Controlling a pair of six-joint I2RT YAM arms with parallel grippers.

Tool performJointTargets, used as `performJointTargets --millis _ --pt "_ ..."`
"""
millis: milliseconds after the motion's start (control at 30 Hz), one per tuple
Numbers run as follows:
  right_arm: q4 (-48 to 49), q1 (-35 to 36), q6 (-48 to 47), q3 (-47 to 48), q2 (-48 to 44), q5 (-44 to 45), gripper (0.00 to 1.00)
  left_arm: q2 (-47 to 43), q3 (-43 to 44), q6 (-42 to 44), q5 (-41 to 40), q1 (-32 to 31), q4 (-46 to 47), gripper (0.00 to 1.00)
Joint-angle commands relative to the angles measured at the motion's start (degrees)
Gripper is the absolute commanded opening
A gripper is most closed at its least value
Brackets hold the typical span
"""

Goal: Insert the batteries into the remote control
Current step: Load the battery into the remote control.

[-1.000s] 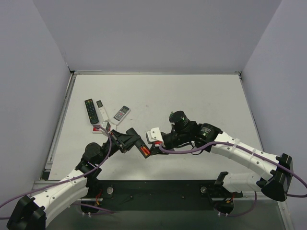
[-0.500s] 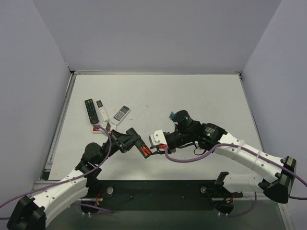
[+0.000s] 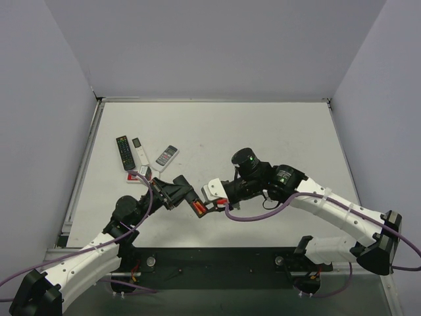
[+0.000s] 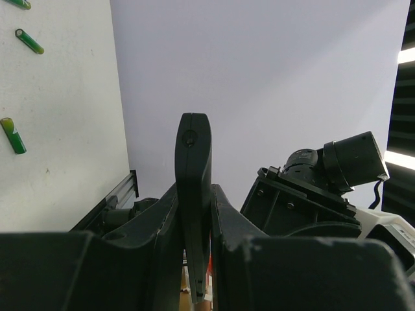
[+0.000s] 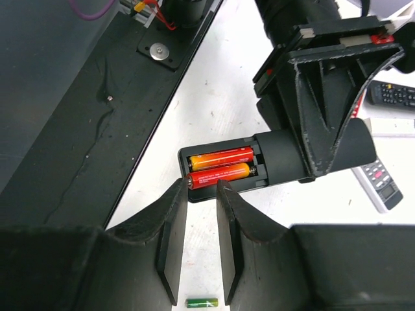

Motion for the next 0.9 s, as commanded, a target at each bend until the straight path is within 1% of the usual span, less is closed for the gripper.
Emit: performJointTargets --millis 0,267,467,867 --pt "-1.96 0.19 -2.3 2.63 0.97 -4.03 0.21 -0.7 3.1 0.51 0.77 0.18 3.64 0.0" --pt "-2.84 1.25 -2.74 3.25 2.29 -3.06 0.2 -0.61 3.1 0.42 0.77 0.18 3.63 0.0" --pt "-2.84 1.95 -2.39 3.51 2.73 -1.57 0.17 -0.61 3.18 0.42 0.77 0.18 3.64 0.0" --pt "-2.75 4.06 -1.51 3.51 3.26 2.83 0.18 -0.7 3.36 0.51 0.77 0.18 3.46 0.0"
